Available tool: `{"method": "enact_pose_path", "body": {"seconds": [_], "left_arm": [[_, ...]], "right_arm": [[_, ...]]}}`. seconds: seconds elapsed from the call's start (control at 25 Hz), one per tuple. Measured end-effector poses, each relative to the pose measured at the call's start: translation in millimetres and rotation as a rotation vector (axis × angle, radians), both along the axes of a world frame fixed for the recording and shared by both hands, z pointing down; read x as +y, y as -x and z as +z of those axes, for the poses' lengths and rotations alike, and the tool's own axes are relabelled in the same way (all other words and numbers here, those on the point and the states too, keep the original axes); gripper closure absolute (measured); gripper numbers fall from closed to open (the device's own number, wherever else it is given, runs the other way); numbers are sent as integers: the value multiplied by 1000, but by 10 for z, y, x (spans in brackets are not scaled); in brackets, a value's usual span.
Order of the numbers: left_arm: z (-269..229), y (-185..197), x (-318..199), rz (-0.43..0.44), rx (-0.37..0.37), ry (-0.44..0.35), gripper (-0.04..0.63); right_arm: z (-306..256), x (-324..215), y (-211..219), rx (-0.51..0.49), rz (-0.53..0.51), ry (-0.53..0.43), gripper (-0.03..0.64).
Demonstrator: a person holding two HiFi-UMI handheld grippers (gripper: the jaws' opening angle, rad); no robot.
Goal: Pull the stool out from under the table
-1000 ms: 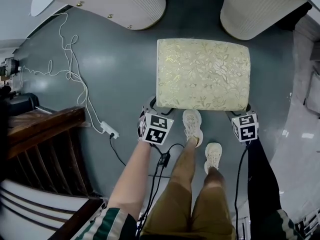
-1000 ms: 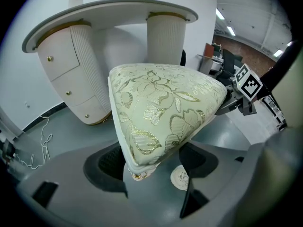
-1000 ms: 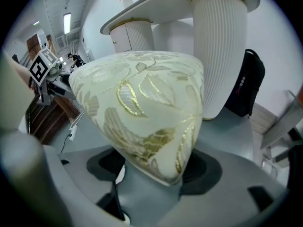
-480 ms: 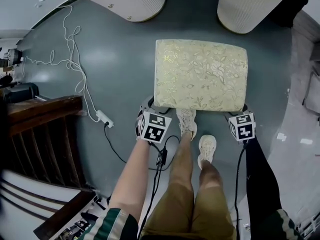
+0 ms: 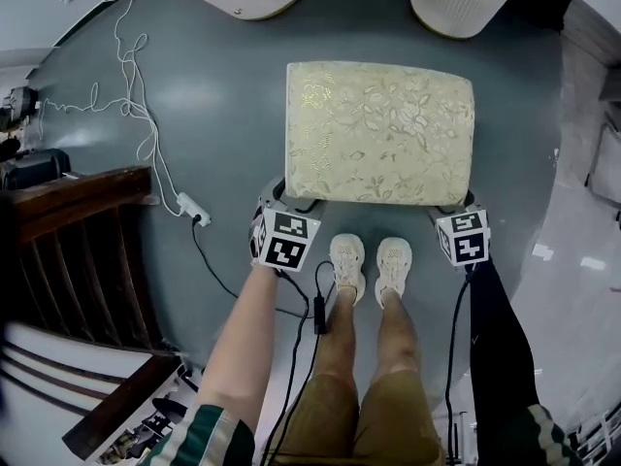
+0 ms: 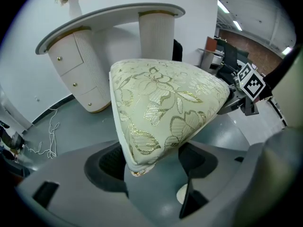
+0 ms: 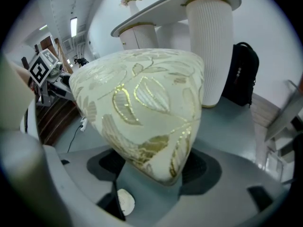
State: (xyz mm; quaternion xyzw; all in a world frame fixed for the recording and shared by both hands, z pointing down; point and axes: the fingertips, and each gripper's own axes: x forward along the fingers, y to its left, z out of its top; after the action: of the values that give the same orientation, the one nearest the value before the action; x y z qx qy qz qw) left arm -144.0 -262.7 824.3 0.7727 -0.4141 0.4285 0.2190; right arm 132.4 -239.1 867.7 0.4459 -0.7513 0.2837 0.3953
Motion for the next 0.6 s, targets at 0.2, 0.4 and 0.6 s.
{"method": "enact_pose_path", "body": {"seconds": [0.2, 0.4, 0.6], "left_arm": [[-39, -22, -58, 13, -3, -17, 253], [20, -12, -10, 2, -3, 6, 253], [109, -25, 46, -14, 13, 27, 255]], "right_arm": [[25, 10, 0, -2, 16, 12, 262], [60, 40, 0, 3, 10, 24, 262], [67, 23, -33, 21, -11, 23, 262]]}}
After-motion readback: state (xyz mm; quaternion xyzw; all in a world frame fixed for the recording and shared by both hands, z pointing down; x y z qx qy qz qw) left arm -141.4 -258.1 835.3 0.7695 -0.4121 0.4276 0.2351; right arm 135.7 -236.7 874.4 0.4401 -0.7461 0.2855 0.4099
